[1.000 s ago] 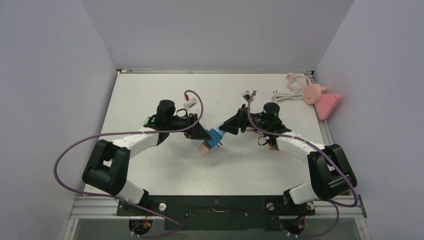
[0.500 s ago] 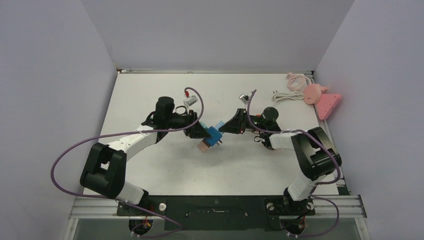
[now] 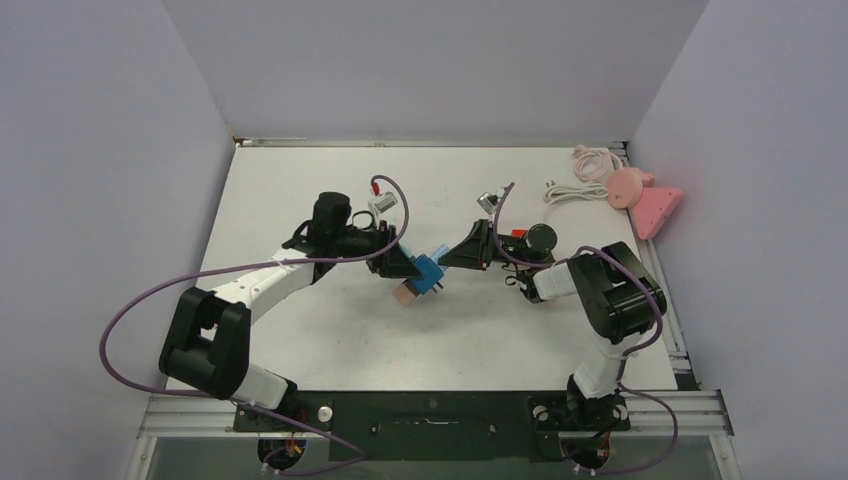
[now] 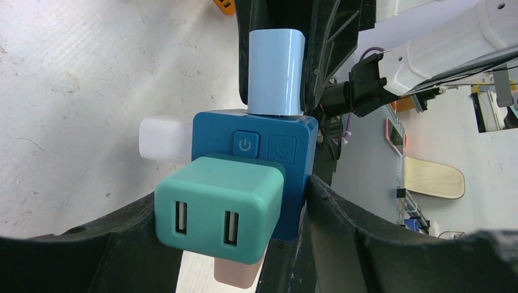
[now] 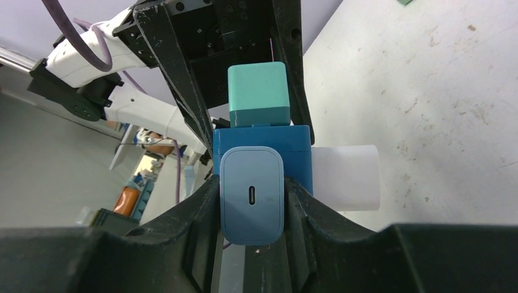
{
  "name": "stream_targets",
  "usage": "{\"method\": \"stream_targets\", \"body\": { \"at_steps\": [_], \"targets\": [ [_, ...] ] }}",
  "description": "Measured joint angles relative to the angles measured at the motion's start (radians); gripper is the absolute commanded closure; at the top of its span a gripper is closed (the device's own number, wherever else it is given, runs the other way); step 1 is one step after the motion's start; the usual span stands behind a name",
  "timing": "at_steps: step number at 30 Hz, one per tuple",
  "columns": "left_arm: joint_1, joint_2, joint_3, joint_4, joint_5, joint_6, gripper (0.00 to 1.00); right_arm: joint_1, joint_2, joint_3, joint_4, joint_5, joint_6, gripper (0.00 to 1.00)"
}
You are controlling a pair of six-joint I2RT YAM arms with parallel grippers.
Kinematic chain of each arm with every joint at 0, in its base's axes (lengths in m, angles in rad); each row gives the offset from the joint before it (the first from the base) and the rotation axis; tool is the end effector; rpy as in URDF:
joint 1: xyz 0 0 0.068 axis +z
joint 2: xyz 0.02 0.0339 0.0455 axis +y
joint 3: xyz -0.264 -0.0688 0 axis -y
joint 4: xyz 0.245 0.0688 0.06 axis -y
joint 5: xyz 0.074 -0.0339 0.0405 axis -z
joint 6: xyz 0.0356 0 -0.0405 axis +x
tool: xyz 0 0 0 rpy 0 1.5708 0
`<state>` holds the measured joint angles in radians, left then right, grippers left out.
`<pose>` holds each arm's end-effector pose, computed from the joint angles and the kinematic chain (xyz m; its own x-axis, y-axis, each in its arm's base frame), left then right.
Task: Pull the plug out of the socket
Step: Remove the plug from the socket.
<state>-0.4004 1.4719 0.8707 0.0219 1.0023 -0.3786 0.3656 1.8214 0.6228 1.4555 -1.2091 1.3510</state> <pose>0.2718 -0.1476 0.2361 -0.7860 0.1166 -0.6071 0.6121 0.2841 -0.7380 0.2815 0.1434 0.1849 -0.8962 0.0267 -0.4428 -0.4434 -0.0871 0.8921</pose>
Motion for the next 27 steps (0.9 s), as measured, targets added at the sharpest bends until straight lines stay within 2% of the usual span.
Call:
{"method": "stream_targets", "body": {
  "at_steps": [3, 8, 12, 21, 27],
  "targets": [
    [-0.003, 0.000, 0.003, -0.004, -0.015, 0.013, 0.42, 0.000, -0.053, -0.006, -0.101, 0.014, -0.114, 0.95],
    [-0.008, 0.000, 0.012, -0.017, -0.070, 0.036, 0.16, 0.019, -0.248, 0.022, -0.575, 0.109, -0.473, 0.95],
    [-0.006, 0.000, 0.017, -0.031, -0.137, 0.046, 0.03, 0.042, -0.315, 0.027, -0.754, 0.217, -0.638, 0.95],
    [0.002, 0.000, 0.030, -0.101, -0.267, 0.050, 0.04, 0.095, -0.320, -0.061, -0.858, 0.459, -0.790, 0.95],
    [0.021, 0.002, 0.030, -0.100, -0.316, -0.008, 0.04, 0.225, -0.414, -0.101, -0.885, 0.703, -0.887, 0.95]
  ]
}}
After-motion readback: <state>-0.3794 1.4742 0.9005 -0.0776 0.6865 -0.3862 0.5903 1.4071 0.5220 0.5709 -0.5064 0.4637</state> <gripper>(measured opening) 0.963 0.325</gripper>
